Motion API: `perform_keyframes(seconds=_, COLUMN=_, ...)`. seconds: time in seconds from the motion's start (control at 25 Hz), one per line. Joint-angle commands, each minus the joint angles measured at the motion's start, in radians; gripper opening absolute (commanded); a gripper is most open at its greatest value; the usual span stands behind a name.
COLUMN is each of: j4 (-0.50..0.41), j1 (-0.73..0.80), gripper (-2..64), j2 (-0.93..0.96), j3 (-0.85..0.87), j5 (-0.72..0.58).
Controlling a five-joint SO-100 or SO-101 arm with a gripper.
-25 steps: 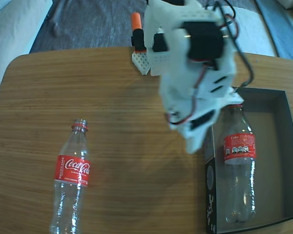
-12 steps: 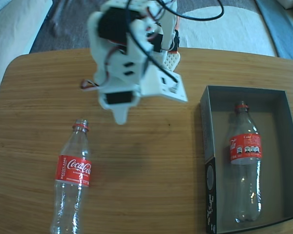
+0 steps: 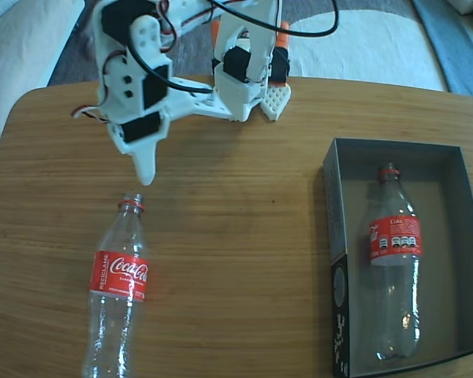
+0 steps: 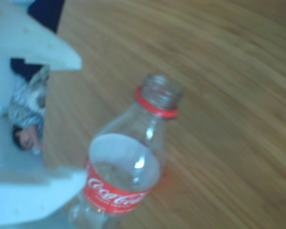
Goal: Grasp the bottles and put them in the box.
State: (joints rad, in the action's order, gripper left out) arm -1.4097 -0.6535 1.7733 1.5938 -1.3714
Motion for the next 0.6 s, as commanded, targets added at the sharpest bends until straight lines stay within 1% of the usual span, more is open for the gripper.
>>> perform_keyframes(seconds=0.0, j4=0.069, j1=0.000, gripper=29.9, j2=0.029, j3=-0.008, j5=-0.117)
perform_keyframes(seconds=0.08, j4=0.129, j1=0.008, gripper=32.2, j2=0.020, j3=-0.006, j5=-0.178)
perform_keyframes(seconds=0.24, j4=0.272, j1=0.006, gripper=32.5, j2=-0.051, j3=-0.015, j5=-0.316)
perform_keyframes(seconds=0.36, j4=0.347, j1=0.006, gripper=34.4, j2=-0.072, j3=-0.015, j5=-0.407)
perform_keyframes(seconds=0.44, j4=0.382, j1=0.005, gripper=37.5, j2=-0.075, j3=-0.008, j5=-0.457)
perform_keyframes(seconds=0.56, j4=0.431, j1=0.000, gripper=44.0, j2=-0.081, j3=0.005, j5=-0.483)
